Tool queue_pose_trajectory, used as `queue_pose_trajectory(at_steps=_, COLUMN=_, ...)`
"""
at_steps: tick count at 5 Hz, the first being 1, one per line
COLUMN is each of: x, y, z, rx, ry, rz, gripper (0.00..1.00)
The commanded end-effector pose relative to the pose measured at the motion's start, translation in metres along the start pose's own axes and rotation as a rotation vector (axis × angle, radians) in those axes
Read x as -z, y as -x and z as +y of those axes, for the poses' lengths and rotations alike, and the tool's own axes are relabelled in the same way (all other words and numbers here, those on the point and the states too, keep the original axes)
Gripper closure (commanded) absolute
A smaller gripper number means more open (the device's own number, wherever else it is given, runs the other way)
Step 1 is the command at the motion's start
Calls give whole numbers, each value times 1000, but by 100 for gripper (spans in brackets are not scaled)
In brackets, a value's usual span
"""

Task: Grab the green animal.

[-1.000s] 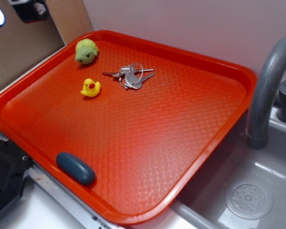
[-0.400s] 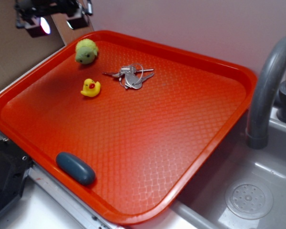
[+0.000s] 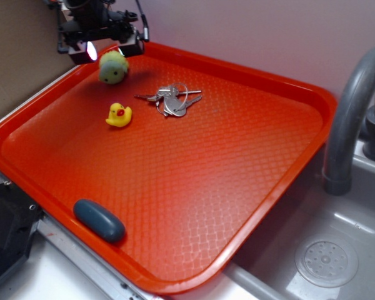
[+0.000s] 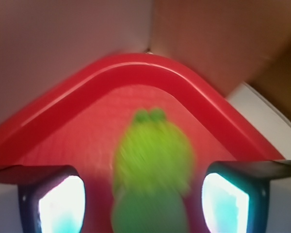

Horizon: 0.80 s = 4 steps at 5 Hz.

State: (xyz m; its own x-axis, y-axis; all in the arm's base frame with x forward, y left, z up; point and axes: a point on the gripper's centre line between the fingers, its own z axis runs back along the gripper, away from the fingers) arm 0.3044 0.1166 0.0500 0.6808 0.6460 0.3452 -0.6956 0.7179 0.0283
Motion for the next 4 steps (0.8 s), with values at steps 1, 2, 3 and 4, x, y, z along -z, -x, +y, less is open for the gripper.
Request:
queue_pose_trajectory(at_steps=1, x=13, y=-25, z=13, rx=-4, ry=-45, rz=-15, gripper=0)
queue_pose_trajectory(at_steps=2, x=19, y=-22, z=14, rx=8, ry=-72, rz=9, gripper=0)
queue_pose_trajectory(at_steps=3, x=19, y=-20, z=11, rx=13, ry=-74, rz=24, gripper=100)
queue_pose_trajectory(at_steps=4, x=-1, y=-21, z=13, rx=101, ry=-77, rz=32, gripper=100)
